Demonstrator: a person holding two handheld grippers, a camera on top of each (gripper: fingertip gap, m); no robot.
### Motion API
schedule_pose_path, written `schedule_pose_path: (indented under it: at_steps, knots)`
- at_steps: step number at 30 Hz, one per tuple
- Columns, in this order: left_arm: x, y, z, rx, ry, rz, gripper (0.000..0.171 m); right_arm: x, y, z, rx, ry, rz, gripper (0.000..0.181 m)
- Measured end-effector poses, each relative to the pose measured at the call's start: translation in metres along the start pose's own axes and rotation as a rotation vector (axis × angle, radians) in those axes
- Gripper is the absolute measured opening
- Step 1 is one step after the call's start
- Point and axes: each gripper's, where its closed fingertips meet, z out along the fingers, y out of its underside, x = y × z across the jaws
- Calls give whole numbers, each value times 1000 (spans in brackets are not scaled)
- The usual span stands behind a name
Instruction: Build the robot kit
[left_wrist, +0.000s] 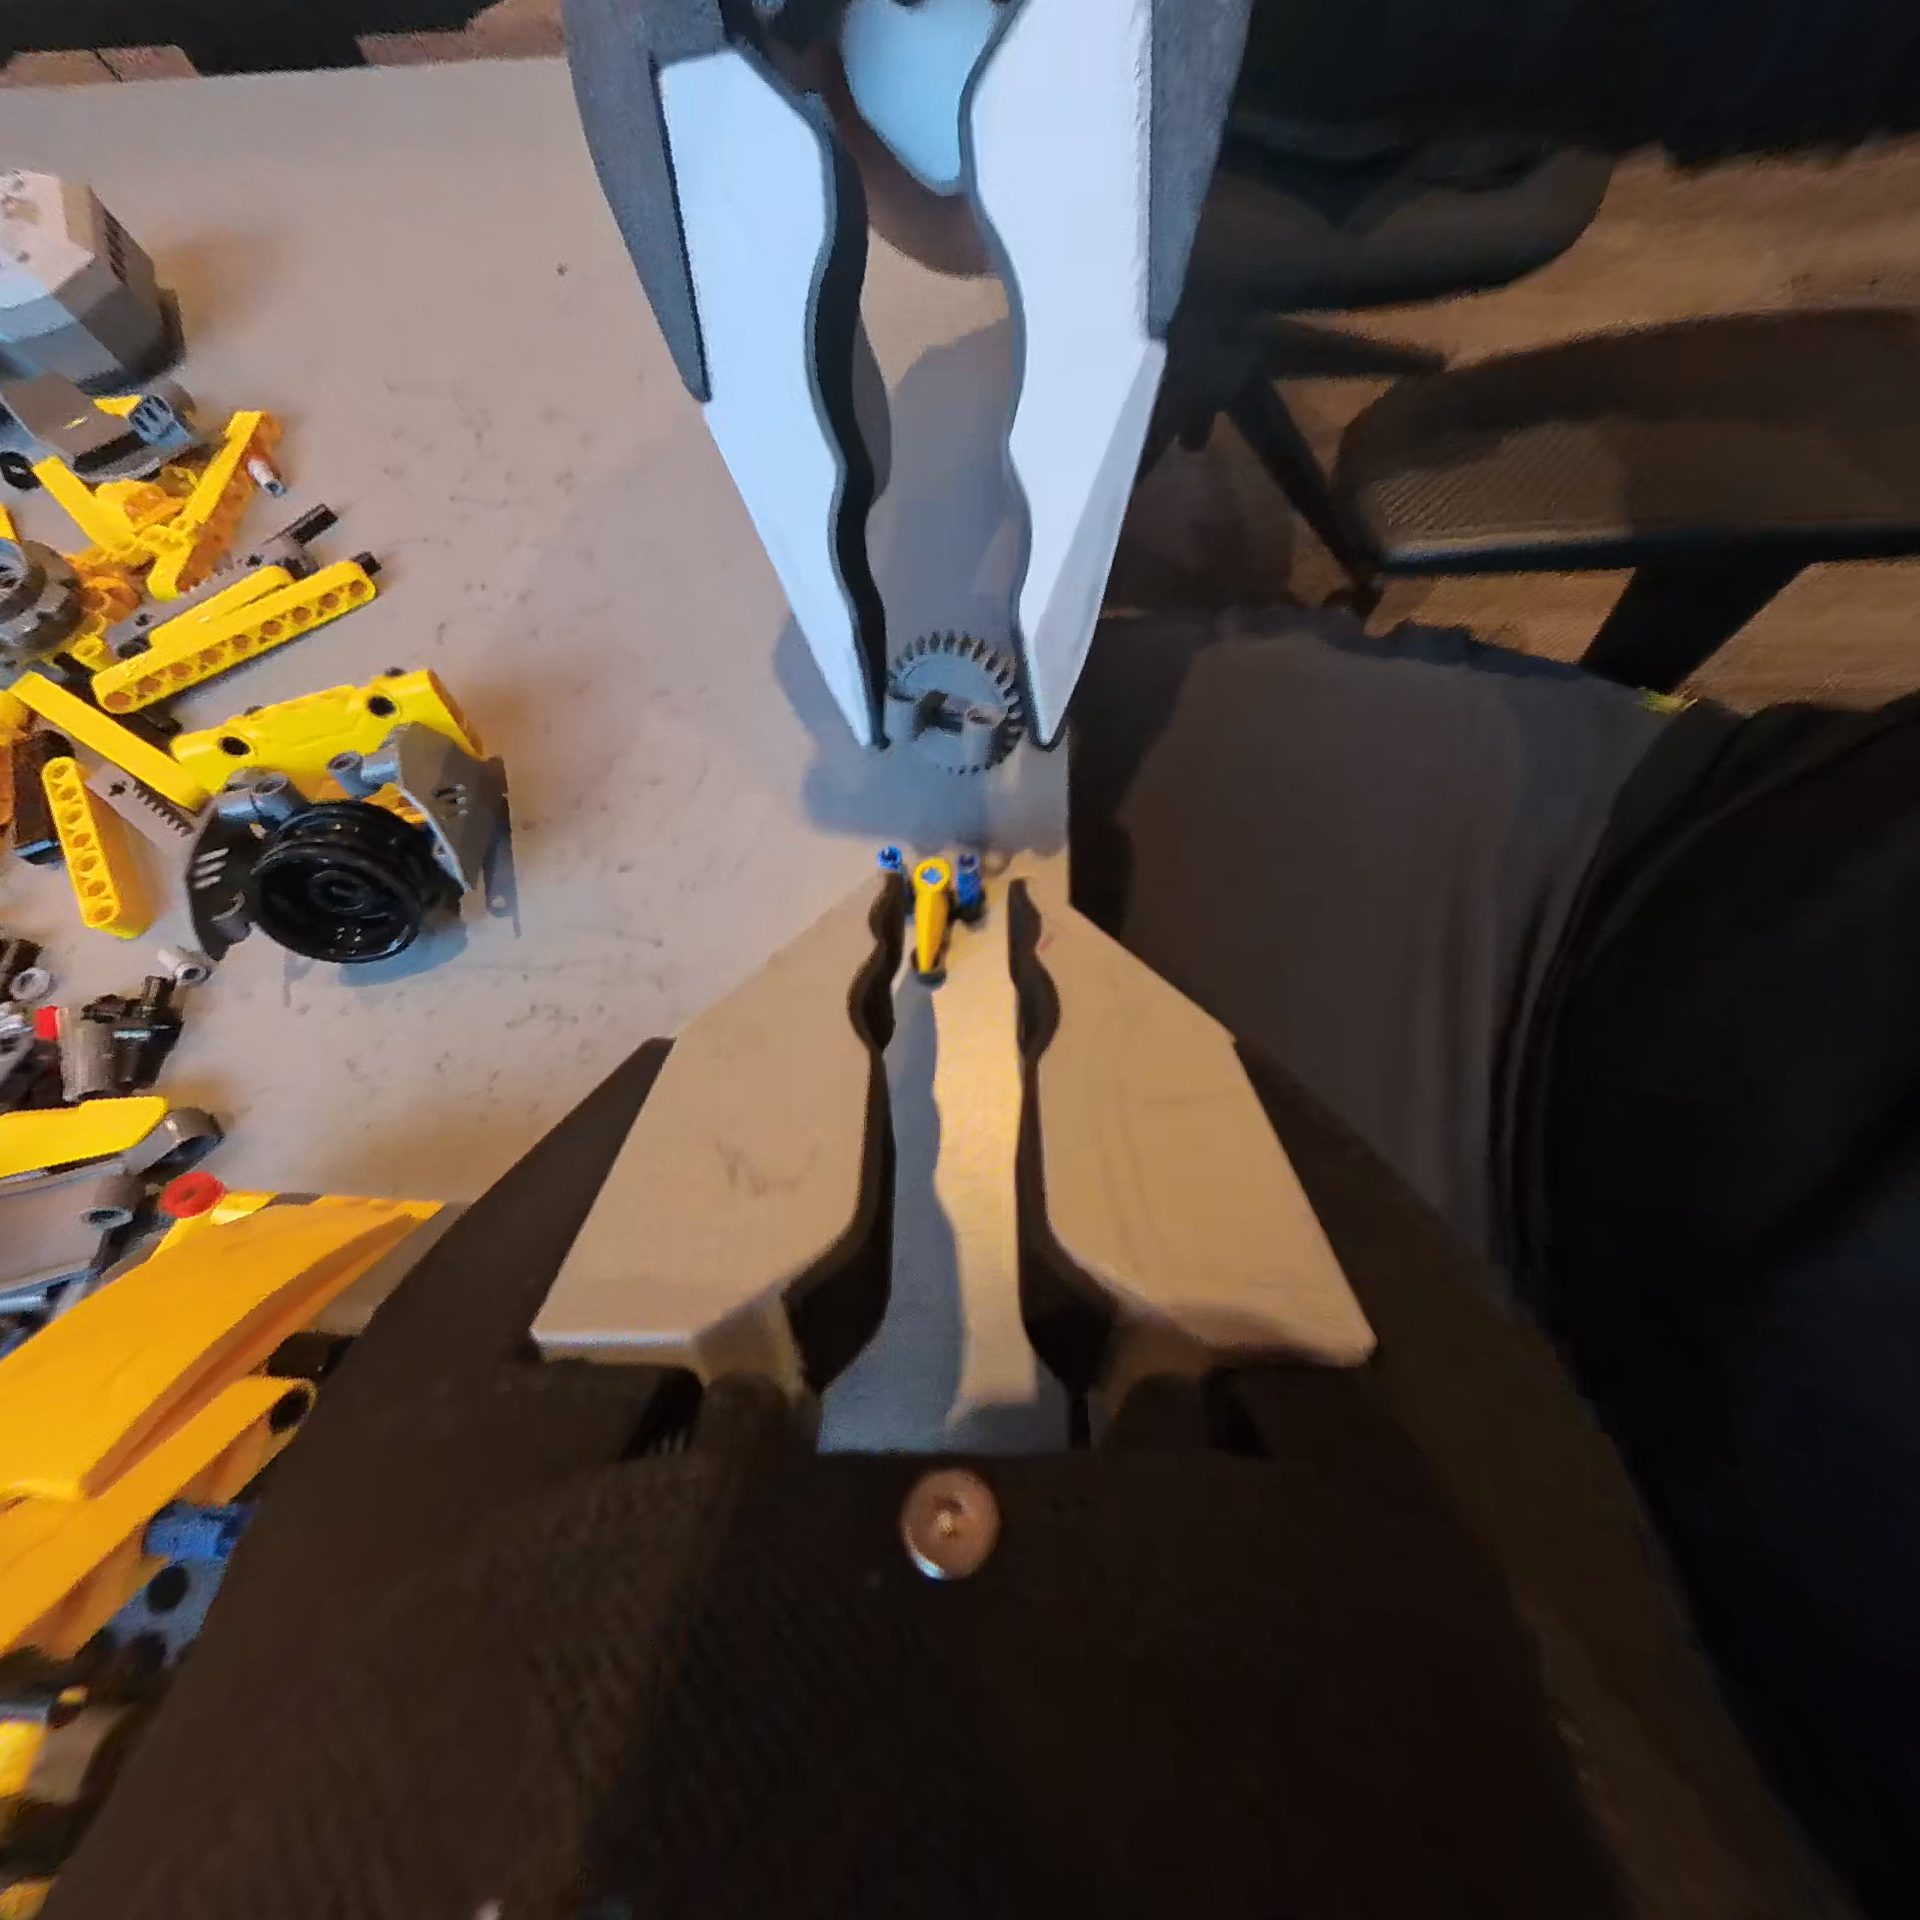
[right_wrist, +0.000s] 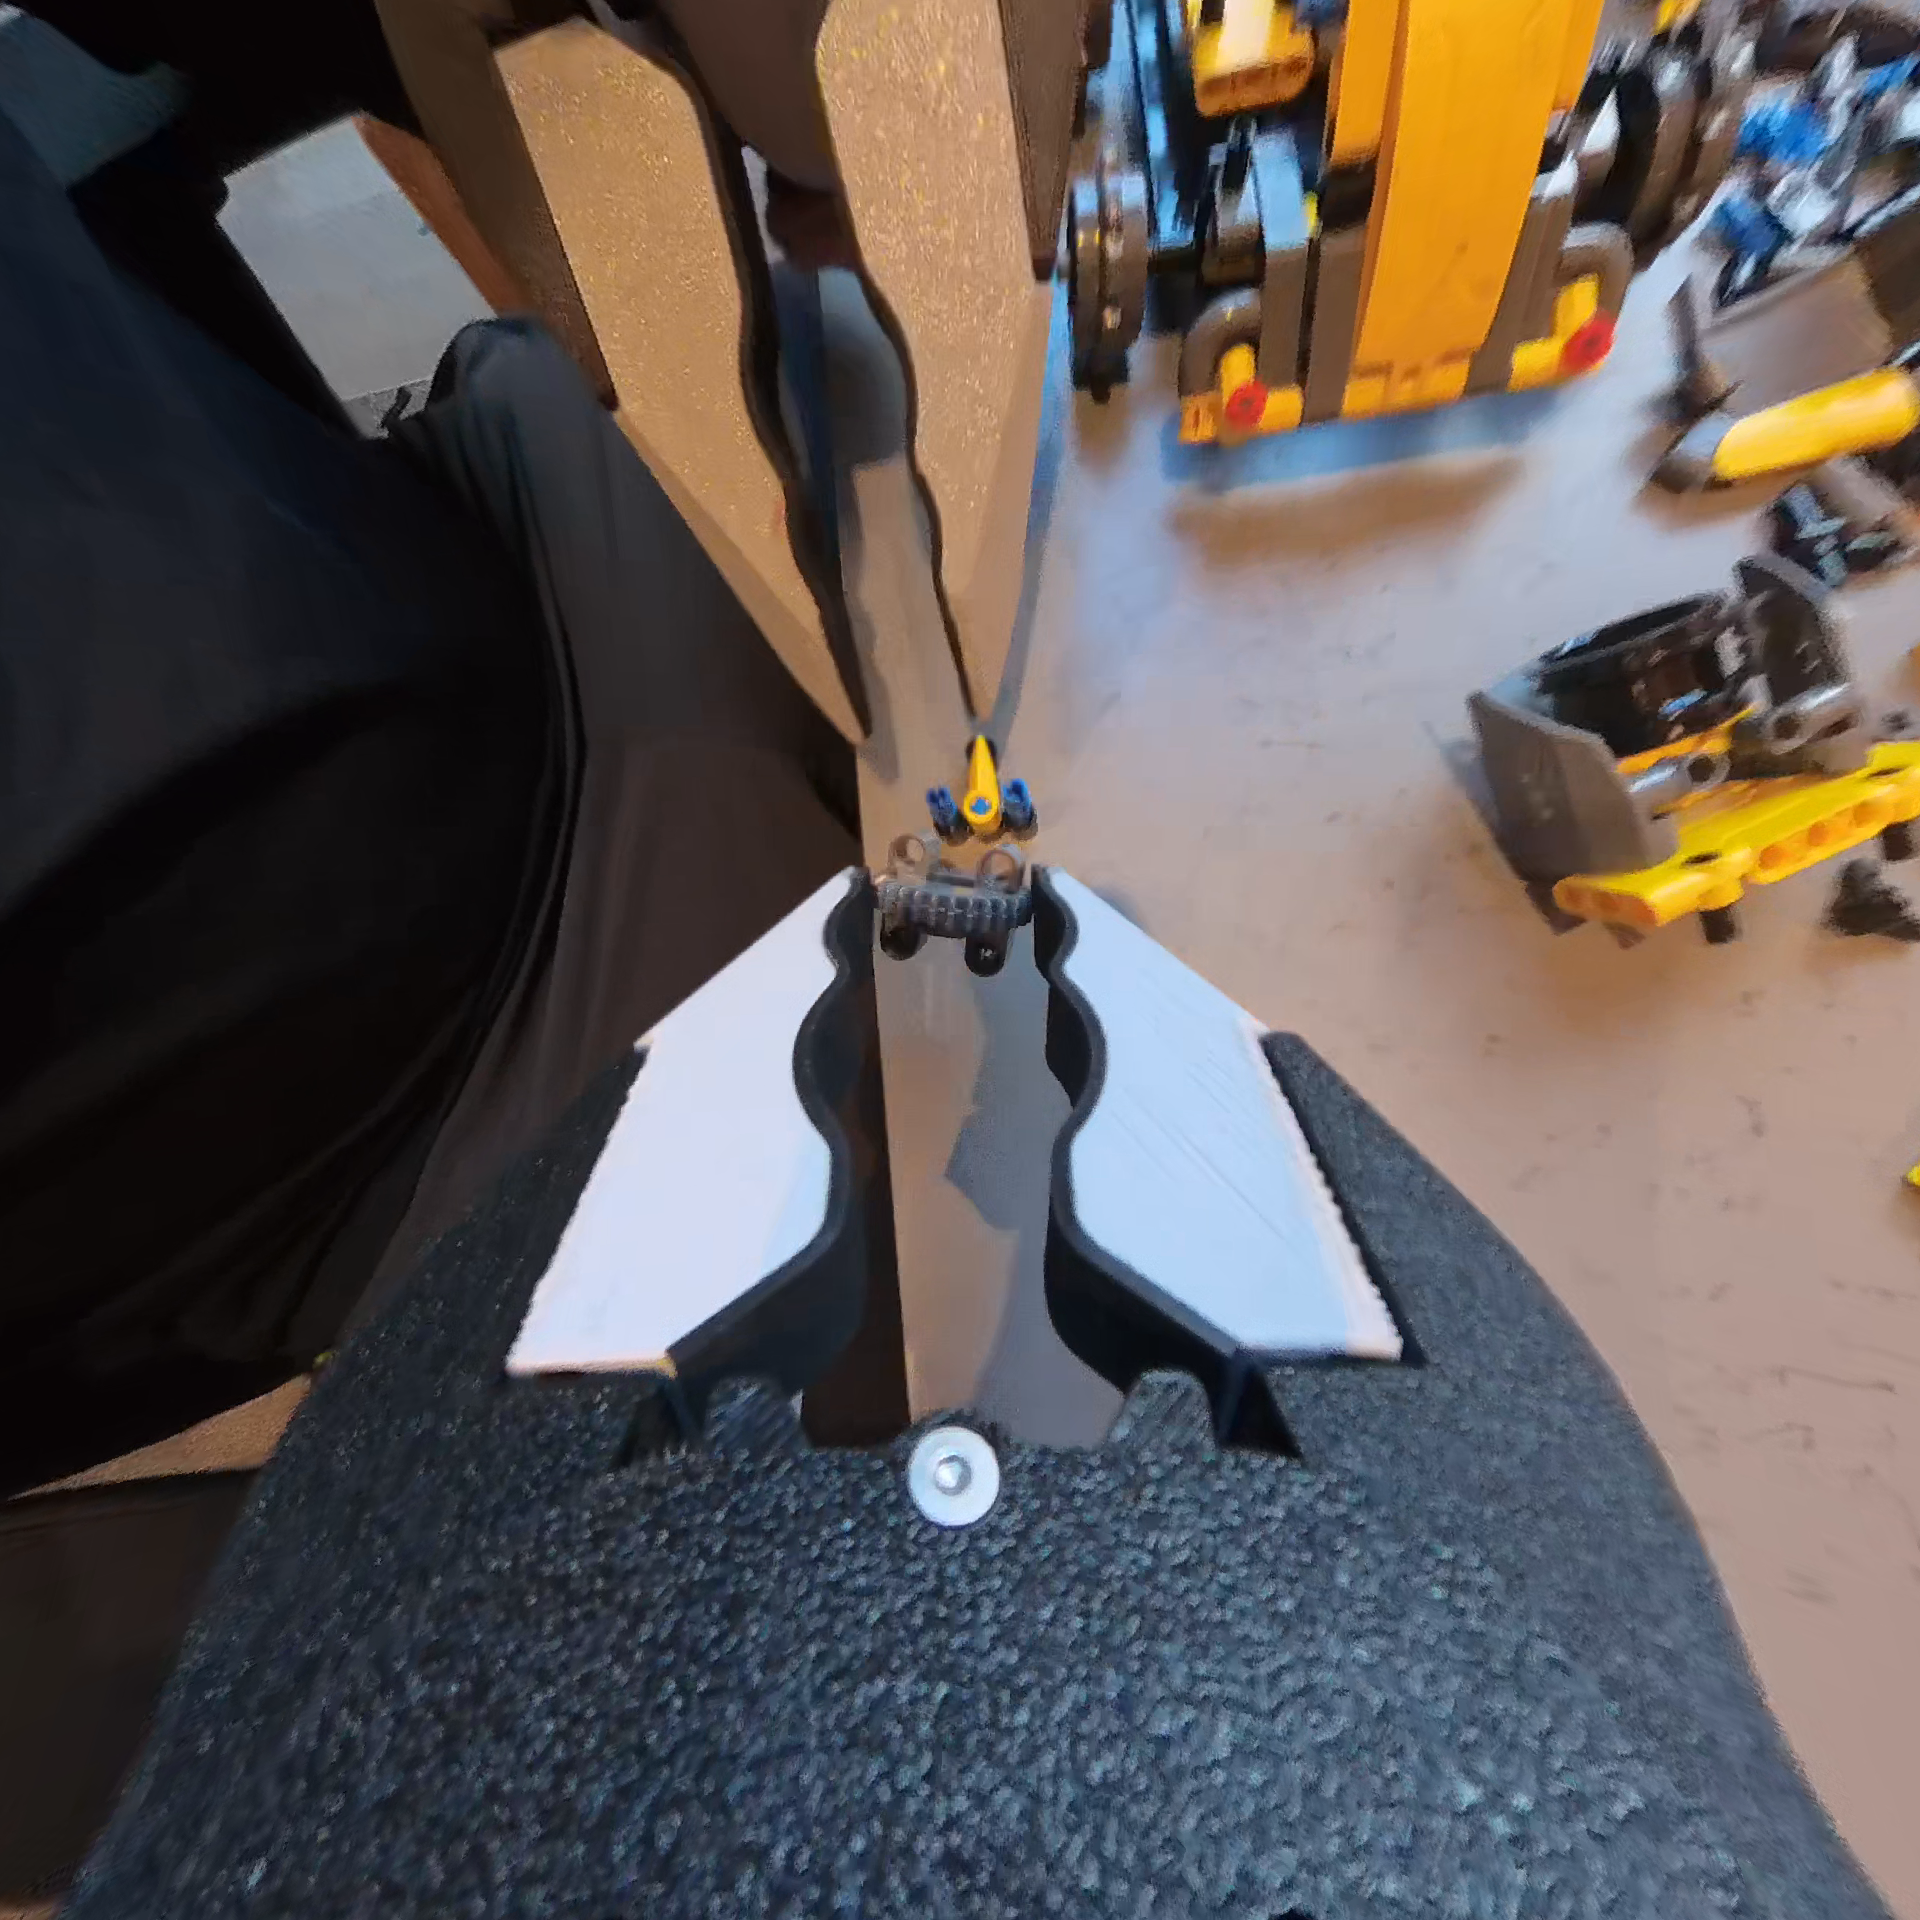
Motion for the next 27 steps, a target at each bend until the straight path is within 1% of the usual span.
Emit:
schedule_pose_path:
  at_steps: [3, 5, 8, 10, 15, 18, 19, 20, 21, 23, 27]
  knots:
    - [3, -19, -9, 66, 57, -154, 14, -2, -14, -6, 24, 69, -62, 30]
    - [-3, -22, -14, 72, 56, -254, 11, -1, -19, -8, 10, 134, -98, 30]
    - [5, -29, -17, 102, 149, -362, 20, -4, -27, -8, -7, 194, -146, 30]
    - [11, -33, -16, 127, 207, -398, 21, -6, -33, -8, -17, 233, -188, 30]
    - [12, -30, -14, 130, 233, -453, 16, -5, -38, -7, -74, 361, -319, 30]
    - [13, -29, -14, 139, 261, -484, 14, -5, -37, -7, -88, 388, -340, 30]
    - [13, -29, -14, 145, 268, -493, 12, -6, -37, -7, -87, 390, -343, 30]
    - [13, -29, -15, 157, 282, -502, 3, -7, -37, -7, -83, 391, -349, 30]
    - [14, -32, -18, 177, 310, -519, 2, -8, -38, -8, -78, 397, -361, 30]
    - [14, -34, -21, 199, 348, -558, 3, -9, -39, -11, -75, 414, -378, 30]
    - [10, -33, -21, 195, 337, -566, 9, -7, -37, -12, -94, 437, -388, 30]
